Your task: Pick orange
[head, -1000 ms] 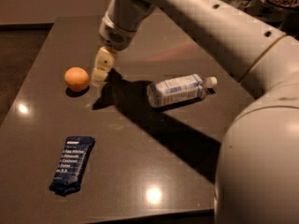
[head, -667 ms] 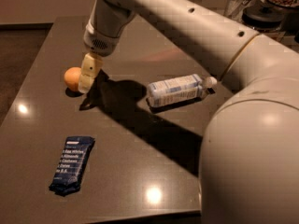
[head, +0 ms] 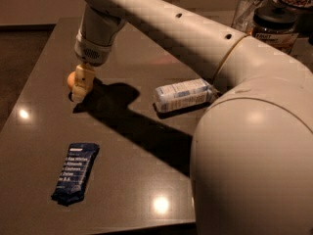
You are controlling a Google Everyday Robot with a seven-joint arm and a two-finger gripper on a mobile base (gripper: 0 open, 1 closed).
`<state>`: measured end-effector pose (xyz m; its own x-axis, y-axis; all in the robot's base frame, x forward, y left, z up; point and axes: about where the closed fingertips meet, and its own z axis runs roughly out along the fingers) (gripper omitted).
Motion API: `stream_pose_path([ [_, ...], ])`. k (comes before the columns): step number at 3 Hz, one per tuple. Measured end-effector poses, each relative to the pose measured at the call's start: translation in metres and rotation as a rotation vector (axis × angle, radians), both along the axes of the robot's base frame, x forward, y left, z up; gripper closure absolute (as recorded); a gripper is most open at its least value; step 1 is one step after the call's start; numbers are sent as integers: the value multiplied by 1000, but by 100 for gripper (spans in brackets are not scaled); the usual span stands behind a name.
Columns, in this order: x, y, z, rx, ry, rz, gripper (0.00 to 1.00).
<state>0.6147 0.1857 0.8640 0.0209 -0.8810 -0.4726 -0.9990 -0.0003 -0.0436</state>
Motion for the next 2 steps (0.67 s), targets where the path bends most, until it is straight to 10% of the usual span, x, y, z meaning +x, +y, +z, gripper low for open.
stream_pose_path([
  [2, -15, 11, 14, 42, 45, 51, 71],
])
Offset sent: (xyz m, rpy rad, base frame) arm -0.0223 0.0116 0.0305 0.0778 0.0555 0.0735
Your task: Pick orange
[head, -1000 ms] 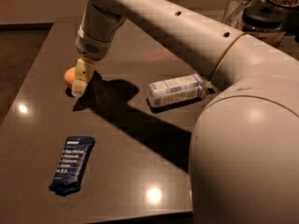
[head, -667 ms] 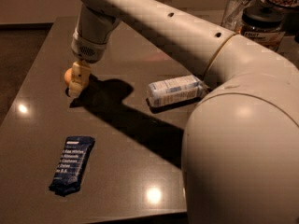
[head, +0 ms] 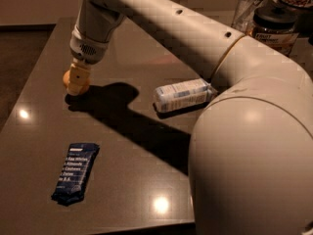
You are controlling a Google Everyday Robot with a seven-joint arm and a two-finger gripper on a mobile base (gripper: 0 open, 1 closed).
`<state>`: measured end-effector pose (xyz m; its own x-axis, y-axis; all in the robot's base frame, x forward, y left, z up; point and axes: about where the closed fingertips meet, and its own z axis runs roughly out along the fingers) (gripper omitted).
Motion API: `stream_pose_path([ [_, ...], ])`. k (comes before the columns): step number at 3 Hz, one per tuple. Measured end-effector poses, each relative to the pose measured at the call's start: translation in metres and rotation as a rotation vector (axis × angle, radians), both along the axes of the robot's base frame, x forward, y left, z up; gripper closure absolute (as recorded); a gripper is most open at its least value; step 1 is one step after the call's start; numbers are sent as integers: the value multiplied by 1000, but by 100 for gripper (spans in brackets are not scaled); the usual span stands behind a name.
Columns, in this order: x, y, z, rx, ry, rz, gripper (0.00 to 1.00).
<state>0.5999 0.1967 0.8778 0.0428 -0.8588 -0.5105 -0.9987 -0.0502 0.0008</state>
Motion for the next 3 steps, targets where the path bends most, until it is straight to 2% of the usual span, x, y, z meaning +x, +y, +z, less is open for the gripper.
stream_pose_path([
  [1, 0, -6, 26, 33, 4, 25, 95],
  [2, 2, -23, 69, 77, 13, 69, 100],
  [3, 2, -23, 69, 77, 13, 69, 100],
])
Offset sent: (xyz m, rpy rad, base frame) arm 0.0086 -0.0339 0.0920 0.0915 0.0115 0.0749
